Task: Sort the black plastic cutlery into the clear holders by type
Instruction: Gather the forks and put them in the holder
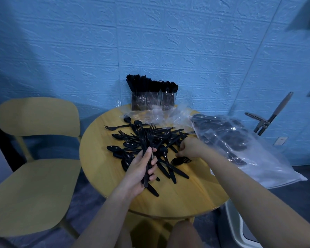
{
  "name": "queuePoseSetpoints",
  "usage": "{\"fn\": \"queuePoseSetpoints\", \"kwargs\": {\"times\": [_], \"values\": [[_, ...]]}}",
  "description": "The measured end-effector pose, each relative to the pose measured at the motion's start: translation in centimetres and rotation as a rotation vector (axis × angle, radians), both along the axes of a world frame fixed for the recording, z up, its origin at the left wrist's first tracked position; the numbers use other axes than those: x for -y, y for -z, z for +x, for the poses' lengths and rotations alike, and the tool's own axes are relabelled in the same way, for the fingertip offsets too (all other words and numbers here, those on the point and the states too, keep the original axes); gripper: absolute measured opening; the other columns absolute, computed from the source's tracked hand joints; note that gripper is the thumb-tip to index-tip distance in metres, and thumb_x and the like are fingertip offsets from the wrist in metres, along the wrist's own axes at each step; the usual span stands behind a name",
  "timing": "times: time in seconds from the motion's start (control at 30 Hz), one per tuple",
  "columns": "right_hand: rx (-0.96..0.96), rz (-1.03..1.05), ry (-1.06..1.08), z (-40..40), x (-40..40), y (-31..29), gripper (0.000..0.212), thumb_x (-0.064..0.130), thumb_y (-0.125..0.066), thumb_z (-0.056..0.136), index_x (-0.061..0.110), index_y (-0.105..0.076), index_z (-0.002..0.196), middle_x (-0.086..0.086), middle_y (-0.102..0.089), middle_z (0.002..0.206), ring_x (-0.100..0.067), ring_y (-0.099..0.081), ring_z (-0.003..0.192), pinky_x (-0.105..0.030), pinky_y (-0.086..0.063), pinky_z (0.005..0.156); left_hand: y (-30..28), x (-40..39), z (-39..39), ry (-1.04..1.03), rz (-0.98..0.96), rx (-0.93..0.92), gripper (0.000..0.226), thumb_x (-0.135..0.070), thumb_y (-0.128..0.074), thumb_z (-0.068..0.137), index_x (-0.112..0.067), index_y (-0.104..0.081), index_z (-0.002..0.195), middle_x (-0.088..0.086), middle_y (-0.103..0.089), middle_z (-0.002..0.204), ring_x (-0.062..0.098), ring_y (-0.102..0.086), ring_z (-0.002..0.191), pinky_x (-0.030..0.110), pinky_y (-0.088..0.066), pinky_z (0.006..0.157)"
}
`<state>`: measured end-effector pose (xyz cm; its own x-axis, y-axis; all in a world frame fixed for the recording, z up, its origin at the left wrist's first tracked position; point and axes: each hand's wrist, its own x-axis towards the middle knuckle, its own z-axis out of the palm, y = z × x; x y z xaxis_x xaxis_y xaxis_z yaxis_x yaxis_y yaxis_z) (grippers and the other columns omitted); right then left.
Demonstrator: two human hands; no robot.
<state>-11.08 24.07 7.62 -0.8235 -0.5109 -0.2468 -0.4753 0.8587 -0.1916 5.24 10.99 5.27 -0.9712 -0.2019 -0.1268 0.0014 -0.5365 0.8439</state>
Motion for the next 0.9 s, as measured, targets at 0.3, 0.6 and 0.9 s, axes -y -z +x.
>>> {"fn": "queuePoseSetpoints", "kwargs": {"times": [0.3, 0.6, 0.9], "values": [[0.065, -0.203, 0.030, -0.9, -0.3, -2.3, 0.011, 0.019, -0.068, 0.085, 0.010, -0.062, 0.081, -0.001, -0.057, 0.074, -0.012, -0.051, 0.065, -0.020, -0.041, 0.057, -0.3, 0.3, -0.3, -0.020, -0.014, 0.013, 0.024, -0.031, -0.045, 0.096, -0.010, -0.054, 0.106, -0.004, -0.041, 0.061, 0.006, -0.033, 0.044, 0.017, -0.031, 0.036], [0.237, -0.236, -0.196, -0.7, 0.1, -0.5, 0.019, 0.018, -0.067, 0.085, 0.020, -0.056, 0.101, 0.006, -0.059, 0.085, -0.012, -0.056, 0.079, -0.025, -0.044, 0.071, -0.1, 0.3, -0.5, -0.012, -0.034, 0.001, 0.026, -0.032, -0.046, 0.095, -0.010, -0.053, 0.107, -0.004, -0.041, 0.062, 0.006, -0.033, 0.045, 0.018, -0.032, 0.037], [0.047, -0.195, -0.232, -0.9, -0.4, -0.2, 0.028, 0.017, -0.046, 0.099, 0.017, -0.066, 0.118, 0.003, -0.065, 0.113, -0.010, -0.058, 0.092, -0.026, -0.046, 0.087, 0.1, 0.6, -0.7, -0.007, -0.049, -0.002, 0.032, -0.036, -0.049, 0.090, -0.011, -0.054, 0.108, -0.004, -0.042, 0.063, 0.007, -0.034, 0.045, 0.018, -0.032, 0.038]]}}
